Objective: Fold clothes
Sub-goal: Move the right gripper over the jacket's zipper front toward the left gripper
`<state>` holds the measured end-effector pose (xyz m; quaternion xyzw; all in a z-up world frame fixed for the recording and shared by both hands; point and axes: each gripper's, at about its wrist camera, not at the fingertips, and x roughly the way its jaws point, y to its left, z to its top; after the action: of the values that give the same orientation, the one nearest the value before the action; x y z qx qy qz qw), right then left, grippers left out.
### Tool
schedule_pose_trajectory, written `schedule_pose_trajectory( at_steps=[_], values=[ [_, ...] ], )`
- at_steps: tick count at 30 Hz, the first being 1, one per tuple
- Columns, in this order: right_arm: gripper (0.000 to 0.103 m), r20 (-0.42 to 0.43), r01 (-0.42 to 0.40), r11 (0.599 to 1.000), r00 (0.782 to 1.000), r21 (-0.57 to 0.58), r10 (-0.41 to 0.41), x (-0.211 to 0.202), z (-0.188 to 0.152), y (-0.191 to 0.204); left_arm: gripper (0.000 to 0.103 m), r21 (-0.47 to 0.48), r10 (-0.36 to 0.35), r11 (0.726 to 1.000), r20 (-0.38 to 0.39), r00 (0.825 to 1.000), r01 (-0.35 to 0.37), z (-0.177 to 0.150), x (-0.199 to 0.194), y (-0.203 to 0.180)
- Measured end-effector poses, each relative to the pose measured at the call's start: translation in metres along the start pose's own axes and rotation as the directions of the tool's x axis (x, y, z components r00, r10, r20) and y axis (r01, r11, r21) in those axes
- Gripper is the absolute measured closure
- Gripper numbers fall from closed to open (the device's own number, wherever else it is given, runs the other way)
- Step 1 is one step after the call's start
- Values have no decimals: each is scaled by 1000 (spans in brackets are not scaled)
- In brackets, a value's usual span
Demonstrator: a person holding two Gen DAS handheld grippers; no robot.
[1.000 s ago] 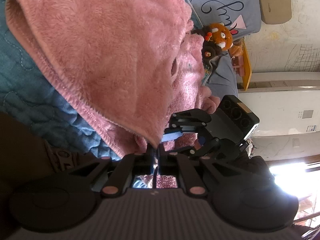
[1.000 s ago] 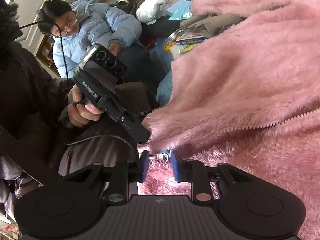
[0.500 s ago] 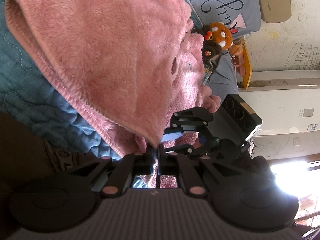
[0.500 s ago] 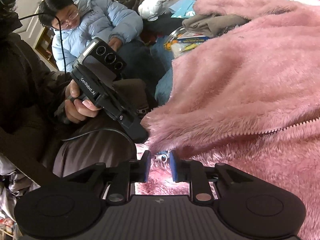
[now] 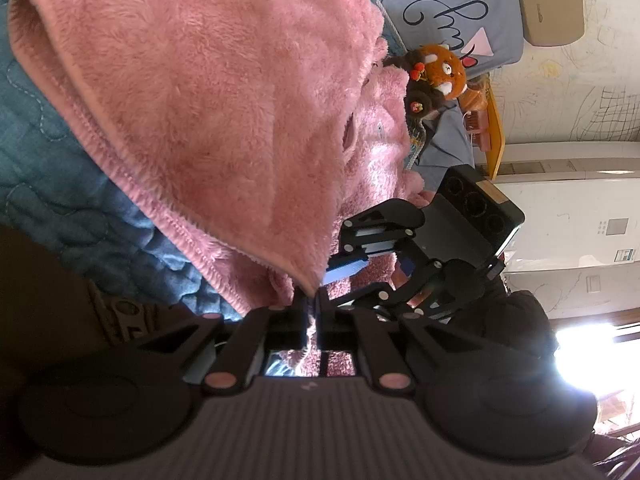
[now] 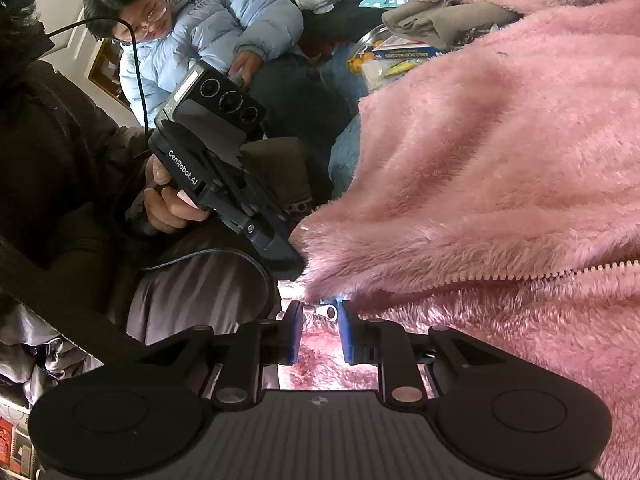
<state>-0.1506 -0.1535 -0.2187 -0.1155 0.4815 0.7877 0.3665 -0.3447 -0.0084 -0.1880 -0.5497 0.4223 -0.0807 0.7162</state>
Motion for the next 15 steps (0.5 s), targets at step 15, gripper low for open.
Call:
schedule_pose_trajectory(
  at_steps=[15],
  values=[
    [85, 2, 47, 999, 999, -8, -47, -3, -1, 19, 99, 10, 10, 1000, 5, 1000, -10, 3, 5, -2]
  ],
)
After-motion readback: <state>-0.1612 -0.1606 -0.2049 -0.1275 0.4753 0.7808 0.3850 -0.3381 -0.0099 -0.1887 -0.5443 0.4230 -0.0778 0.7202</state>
